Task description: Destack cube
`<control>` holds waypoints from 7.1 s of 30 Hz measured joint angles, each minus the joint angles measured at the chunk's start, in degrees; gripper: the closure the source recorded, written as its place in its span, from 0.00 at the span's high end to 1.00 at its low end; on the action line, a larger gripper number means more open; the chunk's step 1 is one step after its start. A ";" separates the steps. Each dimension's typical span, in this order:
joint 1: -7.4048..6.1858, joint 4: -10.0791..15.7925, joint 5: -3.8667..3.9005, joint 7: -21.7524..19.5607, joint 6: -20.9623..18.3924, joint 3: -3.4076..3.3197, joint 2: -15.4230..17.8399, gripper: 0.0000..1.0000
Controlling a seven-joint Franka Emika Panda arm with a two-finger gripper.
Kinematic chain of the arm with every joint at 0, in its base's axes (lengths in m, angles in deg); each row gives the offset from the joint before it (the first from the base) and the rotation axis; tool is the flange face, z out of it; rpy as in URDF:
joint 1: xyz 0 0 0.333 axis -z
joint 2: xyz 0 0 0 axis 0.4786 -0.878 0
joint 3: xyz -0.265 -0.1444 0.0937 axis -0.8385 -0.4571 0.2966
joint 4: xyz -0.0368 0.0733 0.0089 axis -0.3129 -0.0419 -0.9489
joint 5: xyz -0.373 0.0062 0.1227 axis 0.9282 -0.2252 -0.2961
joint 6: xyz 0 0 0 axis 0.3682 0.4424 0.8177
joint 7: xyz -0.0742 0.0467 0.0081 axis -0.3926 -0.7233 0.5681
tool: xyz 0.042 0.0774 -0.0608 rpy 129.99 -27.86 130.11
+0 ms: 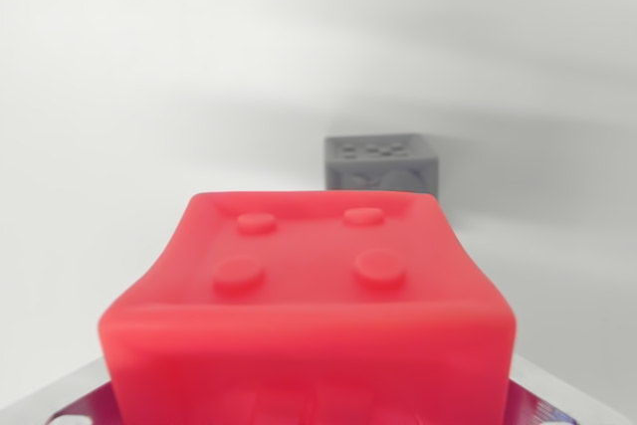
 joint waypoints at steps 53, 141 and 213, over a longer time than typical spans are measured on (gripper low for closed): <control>-7.19 -12.16 1.53 -17.35 1.40 1.37 -13.57 0.00; -16.14 -30.04 2.38 -31.90 8.02 -1.08 -38.11 0.00; -16.47 -29.58 2.35 -31.90 6.63 -1.36 -35.95 1.00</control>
